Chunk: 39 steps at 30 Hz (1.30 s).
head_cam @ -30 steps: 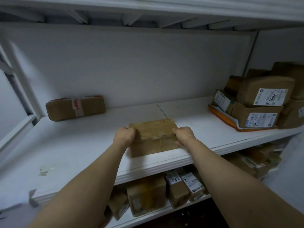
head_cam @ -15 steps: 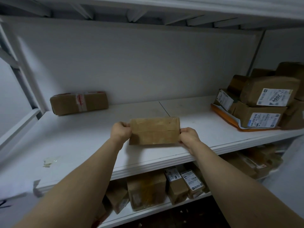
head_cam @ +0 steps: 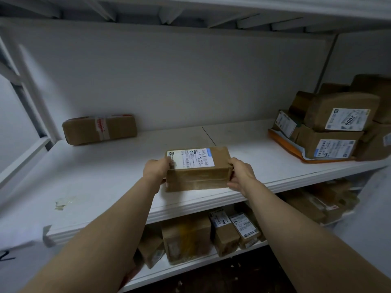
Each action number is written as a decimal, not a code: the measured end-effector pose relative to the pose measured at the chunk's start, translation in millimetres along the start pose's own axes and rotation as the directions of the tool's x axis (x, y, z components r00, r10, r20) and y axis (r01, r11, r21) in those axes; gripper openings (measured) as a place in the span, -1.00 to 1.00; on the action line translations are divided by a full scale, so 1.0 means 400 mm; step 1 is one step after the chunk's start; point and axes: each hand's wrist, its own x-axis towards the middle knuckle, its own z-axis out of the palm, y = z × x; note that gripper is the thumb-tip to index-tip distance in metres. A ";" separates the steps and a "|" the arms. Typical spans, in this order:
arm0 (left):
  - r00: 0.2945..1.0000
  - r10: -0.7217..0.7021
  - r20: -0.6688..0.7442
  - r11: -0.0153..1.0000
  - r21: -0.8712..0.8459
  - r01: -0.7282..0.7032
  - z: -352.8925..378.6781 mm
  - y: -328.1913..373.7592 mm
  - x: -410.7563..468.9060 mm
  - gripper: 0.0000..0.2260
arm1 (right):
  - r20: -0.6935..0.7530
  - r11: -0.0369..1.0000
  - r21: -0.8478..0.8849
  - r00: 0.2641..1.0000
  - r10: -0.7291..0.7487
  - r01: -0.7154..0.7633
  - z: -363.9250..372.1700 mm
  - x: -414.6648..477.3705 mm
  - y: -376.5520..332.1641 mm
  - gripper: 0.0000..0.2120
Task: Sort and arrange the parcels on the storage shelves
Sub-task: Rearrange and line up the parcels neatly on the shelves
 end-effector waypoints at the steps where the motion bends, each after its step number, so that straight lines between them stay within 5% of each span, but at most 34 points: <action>1: 1.000 0.018 0.001 1.000 0.003 -0.018 0.001 0.007 -0.002 -0.89 | -0.010 1.000 0.024 1.000 -0.018 0.018 -0.006 -0.002 -0.005 -0.84; 5: 0.999 0.022 0.045 0.998 -0.055 -0.020 0.006 0.030 -0.030 -0.90 | -0.006 0.978 0.207 1.000 -0.023 0.023 -0.027 0.000 -0.013 -0.78; 9: 0.986 -0.026 0.164 0.976 -0.210 0.060 0.030 0.051 -0.055 -0.61 | 0.006 0.979 0.201 0.999 -0.043 0.041 -0.044 -0.011 -0.011 -0.54; 12: 0.976 -0.017 0.216 0.975 -0.215 0.064 0.048 0.059 -0.068 -0.49 | 0.002 0.962 0.269 0.999 -0.046 0.044 -0.057 -0.017 -0.005 -0.71; 19: 0.987 0.090 0.135 0.972 -0.230 -0.057 0.077 0.060 -0.084 -0.92 | -0.002 0.931 0.359 0.998 -0.071 0.066 -0.087 -0.025 0.002 -0.82; 27: 0.970 0.210 0.121 0.939 -0.302 -0.165 0.105 0.077 -0.115 -0.68 | -0.007 0.923 0.364 0.992 -0.128 0.121 -0.120 -0.042 0.010 -0.78; 30: 0.969 0.192 0.153 0.969 -0.183 -0.164 0.117 0.075 -0.134 -0.89 | -0.053 0.928 0.328 0.984 -0.172 0.179 -0.144 -0.041 0.016 -0.76; 31: 0.970 0.167 0.179 0.979 -0.147 -0.142 0.122 0.075 -0.138 -0.76 | -0.044 0.935 0.303 0.983 -0.178 0.183 -0.155 -0.043 0.020 -0.82; 34: 0.951 0.141 0.276 0.989 -0.090 -0.121 0.144 0.082 -0.163 -0.54 | -0.029 0.954 0.266 0.990 -0.135 0.138 -0.190 -0.046 0.032 -0.63; 39: 0.866 0.076 0.494 0.995 0.018 -0.097 0.199 0.077 -0.211 -0.79 | -0.030 0.952 0.290 0.995 -0.093 0.098 -0.266 -0.079 0.043 -0.30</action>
